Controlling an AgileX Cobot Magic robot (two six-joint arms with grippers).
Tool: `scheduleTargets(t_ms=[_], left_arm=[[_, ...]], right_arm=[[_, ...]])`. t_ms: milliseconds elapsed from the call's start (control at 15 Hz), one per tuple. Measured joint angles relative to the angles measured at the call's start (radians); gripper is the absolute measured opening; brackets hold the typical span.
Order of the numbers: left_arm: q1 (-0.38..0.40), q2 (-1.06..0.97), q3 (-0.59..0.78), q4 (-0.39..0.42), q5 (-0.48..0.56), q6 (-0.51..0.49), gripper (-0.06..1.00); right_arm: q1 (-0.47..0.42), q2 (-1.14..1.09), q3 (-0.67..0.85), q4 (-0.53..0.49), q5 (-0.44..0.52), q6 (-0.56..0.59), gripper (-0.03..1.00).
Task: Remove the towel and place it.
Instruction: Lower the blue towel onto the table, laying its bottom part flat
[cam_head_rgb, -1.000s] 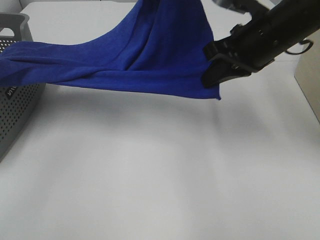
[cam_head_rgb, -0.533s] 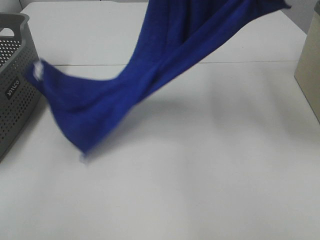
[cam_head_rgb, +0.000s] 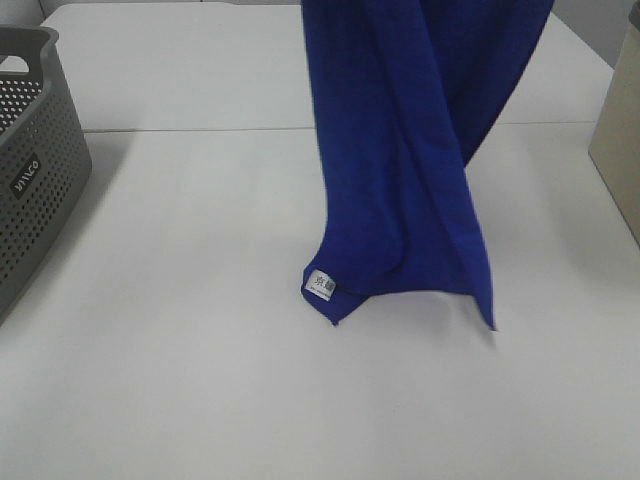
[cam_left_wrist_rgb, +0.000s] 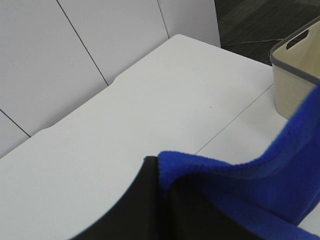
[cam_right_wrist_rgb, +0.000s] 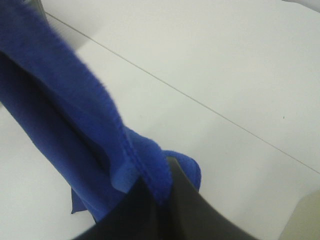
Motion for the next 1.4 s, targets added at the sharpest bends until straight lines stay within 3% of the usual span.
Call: scheduleTargets(t_ms=[333,533,800,933,1067,1333,1400], left_arm=[[0.0,-0.008,0.0,0.045,0.004,0.0,0.0],[0.0,0.024,0.0,0.128,-0.055,0.0,0.0],[0.0,0.033,-0.02,0.114,-0.001,0.001,0.0],[0.0,0.015,-0.024,0.043,0.003,0.001,0.0],[0.0,-0.022,-0.025,-0.077,0.004,0.001,0.0],[0.0,-0.09,-0.026,-0.205,0.005,-0.008,0.0],[0.0,-0.12,-0.027,-0.28,0.006,-0.017,0.0]], right_arm=[[0.0,0.0,-0.004,-0.044,0.002,-0.035,0.02],[0.0,0.0,-0.004,-0.104,0.002,-0.051,0.02],[0.0,-0.027,-0.004,-0.123,0.002,-0.051,0.02],[0.0,-0.066,-0.004,-0.127,0.002,-0.051,0.02],[0.0,-0.102,-0.004,-0.121,0.003,-0.051,0.02],[0.0,-0.172,-0.005,-0.02,0.003,-0.05,0.02],[0.0,-0.221,-0.005,0.018,0.003,-0.05,0.02]])
